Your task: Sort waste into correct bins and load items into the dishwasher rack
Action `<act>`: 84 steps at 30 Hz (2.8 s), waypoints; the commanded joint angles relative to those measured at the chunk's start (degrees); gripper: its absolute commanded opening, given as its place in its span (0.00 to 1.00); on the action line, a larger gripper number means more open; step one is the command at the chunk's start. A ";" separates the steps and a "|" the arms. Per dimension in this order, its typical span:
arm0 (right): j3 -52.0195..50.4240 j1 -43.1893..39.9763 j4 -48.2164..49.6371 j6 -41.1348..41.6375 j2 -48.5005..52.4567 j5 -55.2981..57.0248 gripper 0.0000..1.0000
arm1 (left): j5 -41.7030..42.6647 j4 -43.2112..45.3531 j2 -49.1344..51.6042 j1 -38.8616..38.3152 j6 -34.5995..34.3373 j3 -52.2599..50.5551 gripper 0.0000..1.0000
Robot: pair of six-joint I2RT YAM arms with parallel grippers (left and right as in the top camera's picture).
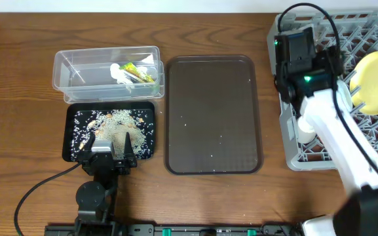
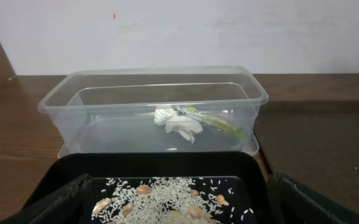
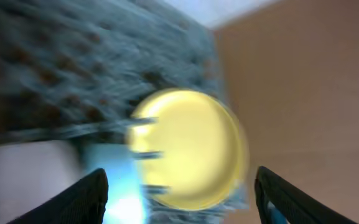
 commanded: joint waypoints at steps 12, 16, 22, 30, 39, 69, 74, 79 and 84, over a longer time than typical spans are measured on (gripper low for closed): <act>0.31 8.70 -13.40 17.03 -25.18 -72.81 0.99 | -0.31 -1.38 0.00 0.33 -0.28 -1.62 0.90; 0.31 8.66 -16.85 16.35 -27.08 -78.09 0.99 | -0.31 -1.38 0.00 0.33 -0.28 -1.62 0.90; 0.31 5.77 -24.39 12.26 -32.15 -71.89 0.99 | -0.31 -1.38 0.00 0.33 -0.28 -1.62 0.90; -0.02 3.65 -23.91 4.94 -45.00 -60.92 0.99 | -0.31 -1.38 0.00 0.33 -0.28 -1.62 0.90; -15.41 -6.19 -14.75 2.21 -60.33 -65.31 0.99 | -0.31 -1.38 0.00 0.35 -0.28 -1.62 0.90; -75.73 -7.87 30.88 2.21 -91.58 -72.08 0.99 | -0.28 -1.38 0.00 0.33 -0.28 -1.62 0.90; -75.71 -7.87 30.40 2.21 -91.56 -72.08 0.99 | -0.31 -1.38 0.00 0.33 -0.28 -1.62 0.90; -75.71 -7.87 30.40 2.21 -91.54 -72.08 0.99 | -0.28 -1.38 0.00 0.33 -0.28 -1.62 0.90; -75.71 -7.87 30.40 2.21 -91.54 -72.08 0.99 | -0.31 -1.38 0.00 0.33 -0.28 -1.62 0.90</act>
